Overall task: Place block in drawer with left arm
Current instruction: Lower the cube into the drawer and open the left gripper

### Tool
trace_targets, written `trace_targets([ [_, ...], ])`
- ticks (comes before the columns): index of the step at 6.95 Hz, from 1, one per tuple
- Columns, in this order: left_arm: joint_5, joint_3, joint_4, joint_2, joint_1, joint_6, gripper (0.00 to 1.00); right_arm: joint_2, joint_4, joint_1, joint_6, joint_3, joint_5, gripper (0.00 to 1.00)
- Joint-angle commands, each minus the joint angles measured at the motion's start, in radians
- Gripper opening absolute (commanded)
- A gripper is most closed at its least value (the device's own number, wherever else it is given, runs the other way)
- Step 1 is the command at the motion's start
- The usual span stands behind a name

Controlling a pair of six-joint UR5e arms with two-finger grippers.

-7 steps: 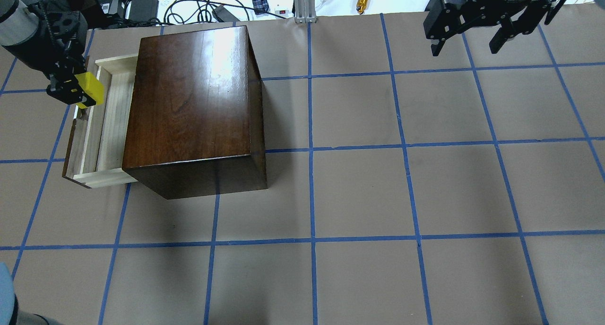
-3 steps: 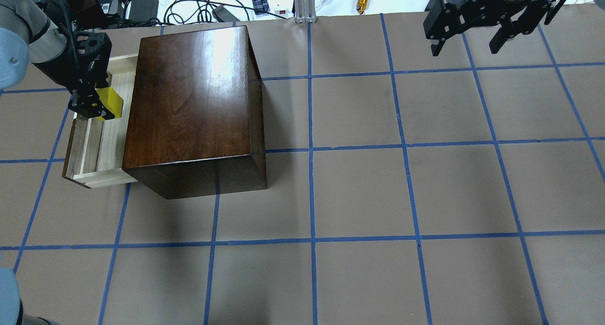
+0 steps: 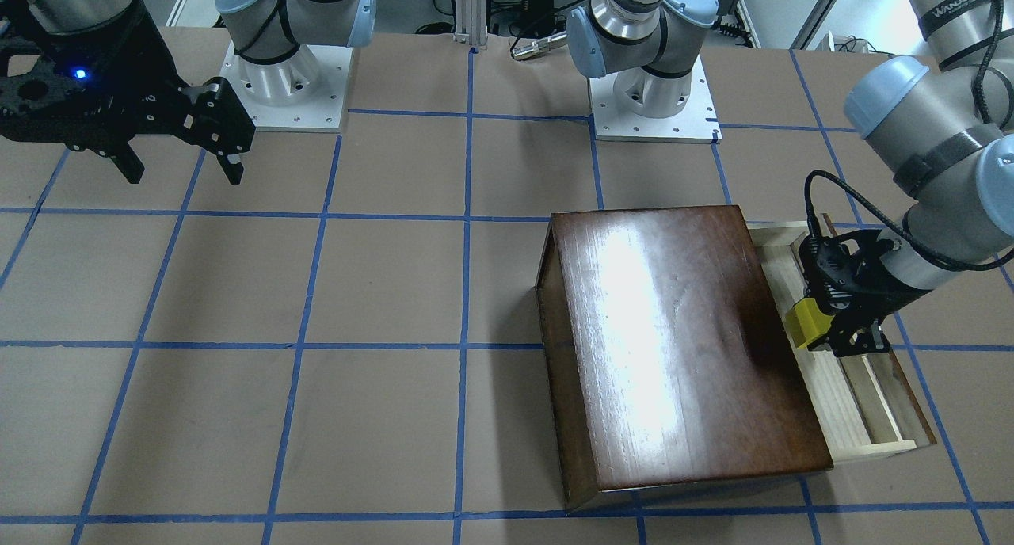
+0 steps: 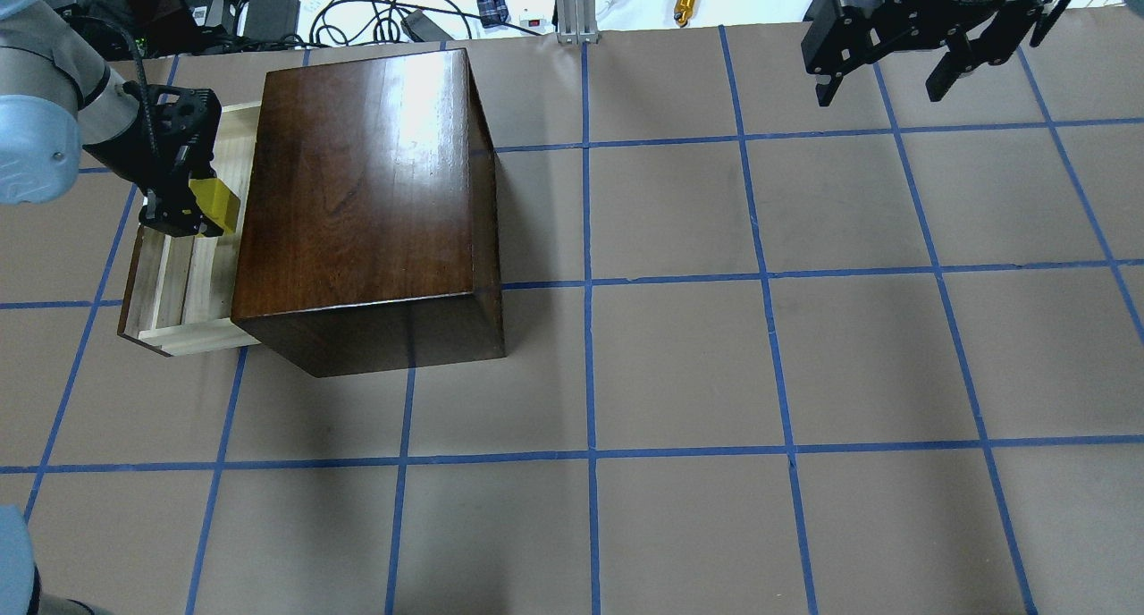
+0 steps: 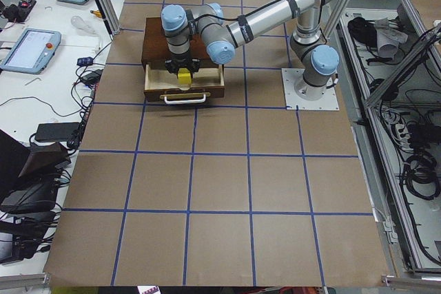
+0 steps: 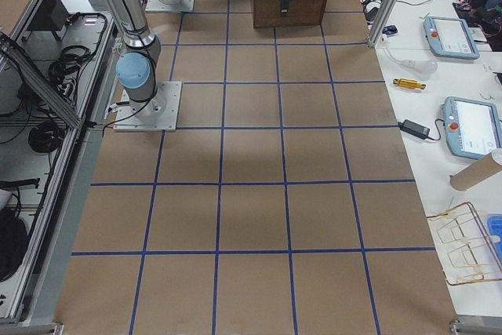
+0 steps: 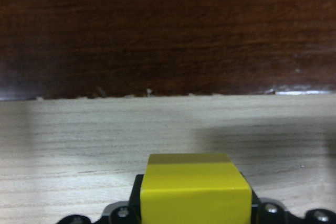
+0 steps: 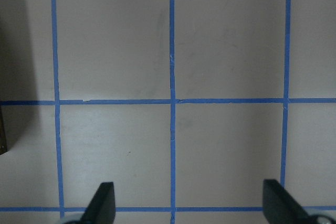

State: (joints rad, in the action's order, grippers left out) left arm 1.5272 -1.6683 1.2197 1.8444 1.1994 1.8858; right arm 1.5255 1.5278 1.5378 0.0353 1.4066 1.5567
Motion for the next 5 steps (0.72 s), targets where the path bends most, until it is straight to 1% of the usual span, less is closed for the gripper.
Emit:
trace_targets([
  [1,-0.002,-0.007,-0.003,0.001,-0.001,-0.016,0.17,0.001,0.0,0.001,0.0,0.0,-0.001,1.0],
  [2,-0.002,-0.01,0.007,0.002,-0.001,-0.019,0.41,0.001,0.0,0.001,0.0,0.0,-0.001,1.0],
  [3,-0.002,-0.014,0.006,0.002,-0.001,-0.019,0.48,-0.001,0.0,-0.001,0.0,0.0,-0.001,1.0],
  [4,-0.002,-0.016,0.006,0.004,-0.003,-0.019,0.66,0.001,0.0,0.001,0.0,0.0,-0.001,1.0],
  [5,-0.001,-0.014,0.006,0.001,-0.004,-0.02,0.71,0.001,0.0,0.001,0.0,0.0,-0.001,1.0],
])
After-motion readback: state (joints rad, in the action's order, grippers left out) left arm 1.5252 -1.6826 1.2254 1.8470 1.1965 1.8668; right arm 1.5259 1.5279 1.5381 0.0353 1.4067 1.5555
